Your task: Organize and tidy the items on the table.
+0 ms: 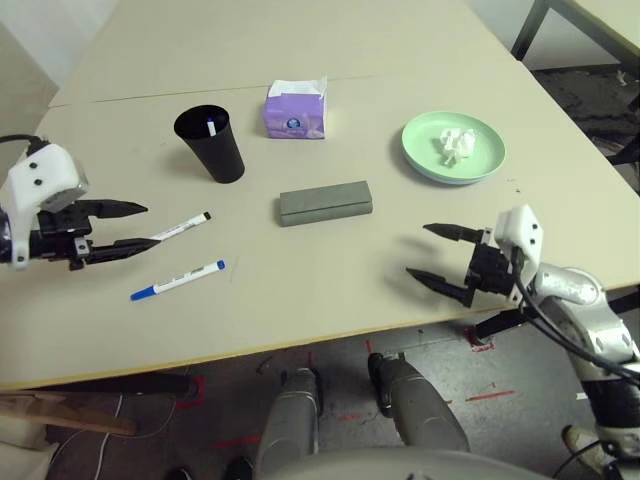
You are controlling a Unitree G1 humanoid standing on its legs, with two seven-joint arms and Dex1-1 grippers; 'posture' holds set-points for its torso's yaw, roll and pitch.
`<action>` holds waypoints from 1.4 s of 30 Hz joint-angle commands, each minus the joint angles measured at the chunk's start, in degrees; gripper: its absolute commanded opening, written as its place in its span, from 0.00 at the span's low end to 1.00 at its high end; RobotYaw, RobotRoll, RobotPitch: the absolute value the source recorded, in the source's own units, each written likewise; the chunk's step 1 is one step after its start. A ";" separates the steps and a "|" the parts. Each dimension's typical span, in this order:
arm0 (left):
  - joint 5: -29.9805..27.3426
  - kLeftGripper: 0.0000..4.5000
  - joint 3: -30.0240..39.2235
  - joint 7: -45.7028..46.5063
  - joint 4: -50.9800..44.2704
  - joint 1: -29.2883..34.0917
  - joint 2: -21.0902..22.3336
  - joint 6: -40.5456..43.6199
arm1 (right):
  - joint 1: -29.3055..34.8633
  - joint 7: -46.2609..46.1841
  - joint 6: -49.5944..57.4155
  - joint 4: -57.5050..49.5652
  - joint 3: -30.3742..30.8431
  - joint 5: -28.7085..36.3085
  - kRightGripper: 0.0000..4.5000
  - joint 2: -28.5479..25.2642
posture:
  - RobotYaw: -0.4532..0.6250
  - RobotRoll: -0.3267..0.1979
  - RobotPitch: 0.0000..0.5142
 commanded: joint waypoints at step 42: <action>14.77 0.99 -16.31 3.21 -4.85 4.53 -2.74 -11.94 | -5.90 8.68 -2.80 1.66 6.37 0.33 1.00 0.48 | 0.26 0.62 0.44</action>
